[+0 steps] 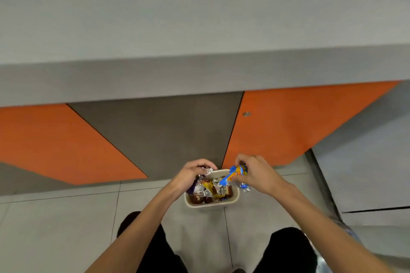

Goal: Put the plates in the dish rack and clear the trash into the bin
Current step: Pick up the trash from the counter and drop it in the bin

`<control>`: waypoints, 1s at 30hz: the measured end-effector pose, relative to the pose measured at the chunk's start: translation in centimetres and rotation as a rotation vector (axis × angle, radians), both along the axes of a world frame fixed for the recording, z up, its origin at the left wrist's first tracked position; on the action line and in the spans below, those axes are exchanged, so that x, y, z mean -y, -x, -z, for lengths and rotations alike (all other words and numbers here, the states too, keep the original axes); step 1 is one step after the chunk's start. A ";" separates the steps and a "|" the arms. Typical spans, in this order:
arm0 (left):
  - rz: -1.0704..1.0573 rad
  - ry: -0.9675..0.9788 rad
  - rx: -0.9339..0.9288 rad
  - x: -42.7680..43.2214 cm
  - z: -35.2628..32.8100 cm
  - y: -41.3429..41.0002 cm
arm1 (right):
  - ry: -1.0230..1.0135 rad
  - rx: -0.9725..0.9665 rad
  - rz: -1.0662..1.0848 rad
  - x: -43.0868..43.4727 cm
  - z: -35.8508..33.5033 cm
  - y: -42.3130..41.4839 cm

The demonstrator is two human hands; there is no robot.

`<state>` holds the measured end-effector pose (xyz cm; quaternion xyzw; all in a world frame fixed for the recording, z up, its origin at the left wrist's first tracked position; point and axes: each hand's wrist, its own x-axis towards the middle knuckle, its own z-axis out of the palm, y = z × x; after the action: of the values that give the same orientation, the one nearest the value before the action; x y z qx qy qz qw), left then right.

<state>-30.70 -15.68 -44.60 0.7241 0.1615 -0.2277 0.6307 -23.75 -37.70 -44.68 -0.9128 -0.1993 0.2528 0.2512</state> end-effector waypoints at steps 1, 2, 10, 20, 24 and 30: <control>0.046 -0.007 0.002 -0.3 3.1 -0.5 | 0.011 0.008 -0.022 0.0 3.3 -0.2; 0.089 -0.033 0.022 -0.7 6.4 -1.0 | 0.018 0.022 -0.036 -0.1 6.6 -0.5; 0.070 -0.057 0.195 -1.4 27.7 -4.5 | 0.033 0.061 -0.241 -2.2 26.7 -3.1; -0.047 -0.323 0.318 -0.4 27.8 -5.3 | 0.186 0.079 -0.215 -4.5 26.3 -3.0; -0.020 -0.387 0.288 0.4 30.8 -3.6 | 0.160 0.102 -0.078 -3.7 30.4 -2.0; 0.186 -0.592 0.305 0.1 30.5 -2.5 | 0.169 0.037 -0.009 -2.6 31.9 -0.7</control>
<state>-28.19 -15.79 -75.14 0.9129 0.0576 -0.1169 0.3867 -23.03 -35.15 -76.57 -0.9345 -0.1858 0.2529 0.1682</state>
